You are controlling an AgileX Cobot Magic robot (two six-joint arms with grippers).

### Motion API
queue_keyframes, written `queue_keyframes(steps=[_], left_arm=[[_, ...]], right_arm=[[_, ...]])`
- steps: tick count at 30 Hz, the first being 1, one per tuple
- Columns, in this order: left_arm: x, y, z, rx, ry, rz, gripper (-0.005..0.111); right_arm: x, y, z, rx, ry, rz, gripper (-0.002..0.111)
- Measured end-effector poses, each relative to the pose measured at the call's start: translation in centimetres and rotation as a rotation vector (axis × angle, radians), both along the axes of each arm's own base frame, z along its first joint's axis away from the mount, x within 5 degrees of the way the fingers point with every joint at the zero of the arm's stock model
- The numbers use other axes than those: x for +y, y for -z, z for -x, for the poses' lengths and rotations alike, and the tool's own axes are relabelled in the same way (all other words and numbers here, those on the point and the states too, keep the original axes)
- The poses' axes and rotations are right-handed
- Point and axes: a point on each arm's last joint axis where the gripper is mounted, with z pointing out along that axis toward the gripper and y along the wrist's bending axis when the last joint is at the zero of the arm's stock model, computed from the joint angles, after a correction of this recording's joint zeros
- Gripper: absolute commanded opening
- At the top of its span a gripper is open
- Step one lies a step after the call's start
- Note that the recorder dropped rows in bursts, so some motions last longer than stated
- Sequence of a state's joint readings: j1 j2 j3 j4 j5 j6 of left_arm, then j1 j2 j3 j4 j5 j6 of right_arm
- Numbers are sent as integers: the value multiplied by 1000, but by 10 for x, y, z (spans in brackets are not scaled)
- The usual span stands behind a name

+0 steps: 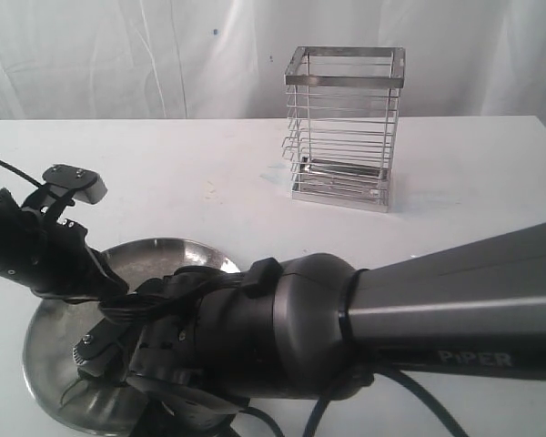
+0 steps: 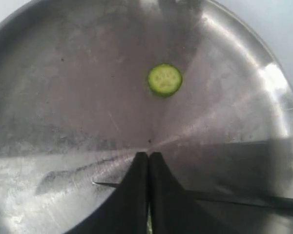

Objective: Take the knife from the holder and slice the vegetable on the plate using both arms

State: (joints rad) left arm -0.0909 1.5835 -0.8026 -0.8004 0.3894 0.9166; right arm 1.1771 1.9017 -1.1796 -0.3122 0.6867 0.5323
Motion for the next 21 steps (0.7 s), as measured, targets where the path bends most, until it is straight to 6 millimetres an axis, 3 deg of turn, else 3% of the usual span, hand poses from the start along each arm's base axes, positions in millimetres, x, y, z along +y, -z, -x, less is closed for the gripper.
queue_keyframes(steps=[21], left_arm=[[4,11,3,66,31,-62,0]], right_arm=[[1,0,0,-2,-9,-4,0]])
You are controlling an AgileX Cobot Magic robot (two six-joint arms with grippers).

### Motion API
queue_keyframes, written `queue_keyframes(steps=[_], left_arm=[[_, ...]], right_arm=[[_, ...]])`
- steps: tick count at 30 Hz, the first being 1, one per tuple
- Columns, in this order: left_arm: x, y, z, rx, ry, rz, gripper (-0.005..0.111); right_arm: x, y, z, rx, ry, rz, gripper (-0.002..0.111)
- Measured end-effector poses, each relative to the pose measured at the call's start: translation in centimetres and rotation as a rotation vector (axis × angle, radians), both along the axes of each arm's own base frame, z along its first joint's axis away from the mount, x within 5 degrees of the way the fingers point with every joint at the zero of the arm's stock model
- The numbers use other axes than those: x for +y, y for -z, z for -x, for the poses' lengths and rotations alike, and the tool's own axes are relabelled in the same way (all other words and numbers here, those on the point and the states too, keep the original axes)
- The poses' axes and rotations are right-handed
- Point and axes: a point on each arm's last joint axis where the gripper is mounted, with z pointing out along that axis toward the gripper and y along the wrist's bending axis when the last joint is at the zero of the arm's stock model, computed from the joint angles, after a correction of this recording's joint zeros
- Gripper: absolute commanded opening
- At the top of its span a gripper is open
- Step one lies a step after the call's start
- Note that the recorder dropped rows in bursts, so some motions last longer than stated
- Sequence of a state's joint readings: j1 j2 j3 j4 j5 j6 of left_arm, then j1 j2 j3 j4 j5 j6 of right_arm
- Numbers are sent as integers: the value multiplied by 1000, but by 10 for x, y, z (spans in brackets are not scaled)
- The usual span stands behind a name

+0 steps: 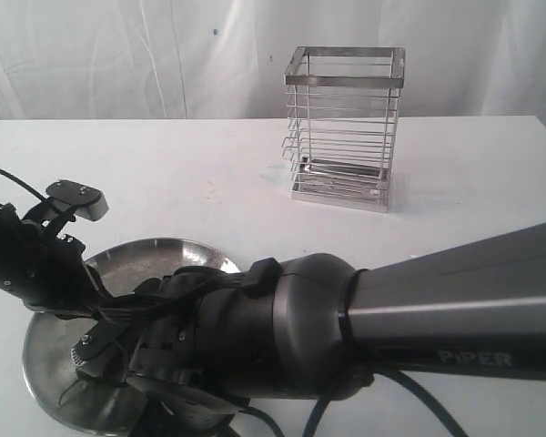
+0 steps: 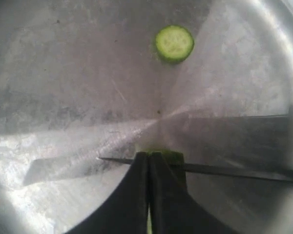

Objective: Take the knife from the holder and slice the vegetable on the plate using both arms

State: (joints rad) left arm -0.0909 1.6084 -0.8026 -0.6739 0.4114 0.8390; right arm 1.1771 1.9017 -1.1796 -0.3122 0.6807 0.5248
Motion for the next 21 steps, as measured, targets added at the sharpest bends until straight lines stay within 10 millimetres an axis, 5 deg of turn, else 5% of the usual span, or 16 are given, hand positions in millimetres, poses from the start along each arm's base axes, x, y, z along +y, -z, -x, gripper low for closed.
queue_keyframes(steps=[13,17,21], left_arm=[[3,-5,-1,-5,-17,-27,0],[5,30,-9,68,-46,-62,0],[4,32,-16,83,-47,-51,0]], right_arm=[[0,0,0,-2,-10,3,0],[0,0,0,2,-7,4,0],[-1,0,1,9,-1,10,0]])
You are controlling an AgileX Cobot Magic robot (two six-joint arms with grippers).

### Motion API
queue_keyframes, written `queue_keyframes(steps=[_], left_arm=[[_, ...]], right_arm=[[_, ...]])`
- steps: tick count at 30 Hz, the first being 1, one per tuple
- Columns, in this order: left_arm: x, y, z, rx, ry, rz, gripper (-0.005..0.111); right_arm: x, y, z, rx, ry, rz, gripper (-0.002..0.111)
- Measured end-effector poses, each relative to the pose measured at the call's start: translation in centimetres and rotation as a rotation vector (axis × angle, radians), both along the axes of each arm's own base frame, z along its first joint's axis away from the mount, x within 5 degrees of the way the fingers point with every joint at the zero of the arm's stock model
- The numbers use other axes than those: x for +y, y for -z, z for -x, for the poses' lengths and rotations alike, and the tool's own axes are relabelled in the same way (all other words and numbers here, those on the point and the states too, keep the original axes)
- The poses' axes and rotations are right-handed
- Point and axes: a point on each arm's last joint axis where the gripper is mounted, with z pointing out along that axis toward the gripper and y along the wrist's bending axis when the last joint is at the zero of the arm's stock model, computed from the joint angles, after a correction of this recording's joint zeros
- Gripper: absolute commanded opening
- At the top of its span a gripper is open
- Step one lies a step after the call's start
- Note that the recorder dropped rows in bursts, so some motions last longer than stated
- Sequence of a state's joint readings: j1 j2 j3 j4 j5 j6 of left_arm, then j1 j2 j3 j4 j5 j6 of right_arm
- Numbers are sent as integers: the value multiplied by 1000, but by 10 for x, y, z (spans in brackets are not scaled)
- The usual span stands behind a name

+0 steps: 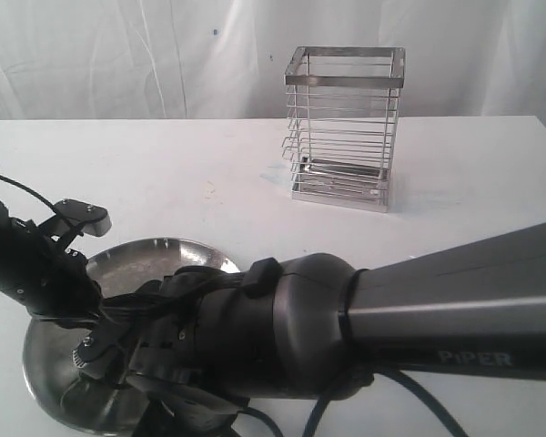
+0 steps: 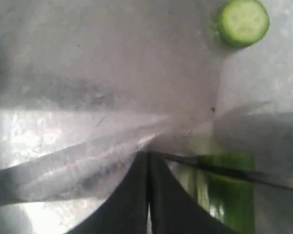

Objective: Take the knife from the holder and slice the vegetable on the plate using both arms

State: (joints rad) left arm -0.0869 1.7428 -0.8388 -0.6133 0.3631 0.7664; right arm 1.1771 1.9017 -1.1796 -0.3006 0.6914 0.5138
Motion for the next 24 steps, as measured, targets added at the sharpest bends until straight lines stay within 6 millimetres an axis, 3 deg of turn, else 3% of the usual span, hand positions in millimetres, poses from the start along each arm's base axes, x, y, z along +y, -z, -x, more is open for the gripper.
queue_keyframes(steps=[12,24], left_arm=[[-4,-52,3,-107,48,51,0],[-6,-55,7,-83,58,74,0]], right_arm=[[-8,0,-1,-8,-12,94,0],[-10,-1,-4,-30,-20,114,0]])
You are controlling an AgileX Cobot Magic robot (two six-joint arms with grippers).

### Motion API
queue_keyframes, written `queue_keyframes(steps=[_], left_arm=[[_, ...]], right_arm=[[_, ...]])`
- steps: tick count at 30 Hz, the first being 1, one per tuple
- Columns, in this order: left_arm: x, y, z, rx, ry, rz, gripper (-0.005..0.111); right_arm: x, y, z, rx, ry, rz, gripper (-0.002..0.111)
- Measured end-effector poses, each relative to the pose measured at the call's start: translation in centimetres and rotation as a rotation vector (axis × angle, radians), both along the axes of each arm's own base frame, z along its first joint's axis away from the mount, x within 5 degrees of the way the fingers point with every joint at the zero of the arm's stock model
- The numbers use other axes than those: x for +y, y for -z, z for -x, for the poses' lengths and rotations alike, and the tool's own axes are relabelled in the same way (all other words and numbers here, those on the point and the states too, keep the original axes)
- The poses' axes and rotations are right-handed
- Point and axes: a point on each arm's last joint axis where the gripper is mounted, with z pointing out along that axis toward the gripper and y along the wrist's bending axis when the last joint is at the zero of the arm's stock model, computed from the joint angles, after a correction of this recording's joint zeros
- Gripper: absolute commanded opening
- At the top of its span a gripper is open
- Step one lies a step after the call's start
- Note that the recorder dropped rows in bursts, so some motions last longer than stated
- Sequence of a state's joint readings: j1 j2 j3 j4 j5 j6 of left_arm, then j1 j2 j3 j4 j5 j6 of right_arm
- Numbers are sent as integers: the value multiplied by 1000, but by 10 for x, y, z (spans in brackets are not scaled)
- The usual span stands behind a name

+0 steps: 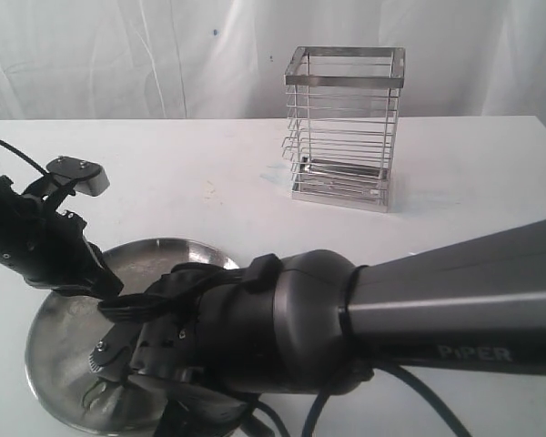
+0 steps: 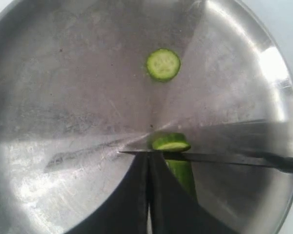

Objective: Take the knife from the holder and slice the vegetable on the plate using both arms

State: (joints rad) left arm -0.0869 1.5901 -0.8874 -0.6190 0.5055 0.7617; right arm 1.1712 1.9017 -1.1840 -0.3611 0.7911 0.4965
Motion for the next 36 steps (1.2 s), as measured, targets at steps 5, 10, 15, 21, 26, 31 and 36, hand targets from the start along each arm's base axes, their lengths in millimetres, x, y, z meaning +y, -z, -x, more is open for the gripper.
queue_keyframes(steps=[5,10,15,21,26,31,36], left_arm=[[-1,0,0,1,-8,10,0],[-1,-1,0,2,-15,20,0],[-2,-1,-1,3,-24,32,0],[-3,1,-2,13,-41,51,0],[-4,15,-6,63,-51,55,0],[-3,23,-10,71,-77,54,0],[-5,26,-13,63,-88,73,0]], right_arm=[[-8,0,-10,-9,27,44,0],[-10,-1,-13,-12,34,42,0],[-6,0,-12,7,45,1,0],[-1,0,-7,57,35,-59,0],[0,4,-7,70,27,-50,0],[0,4,-6,73,20,-48,0],[0,4,-7,72,15,-47,0]])
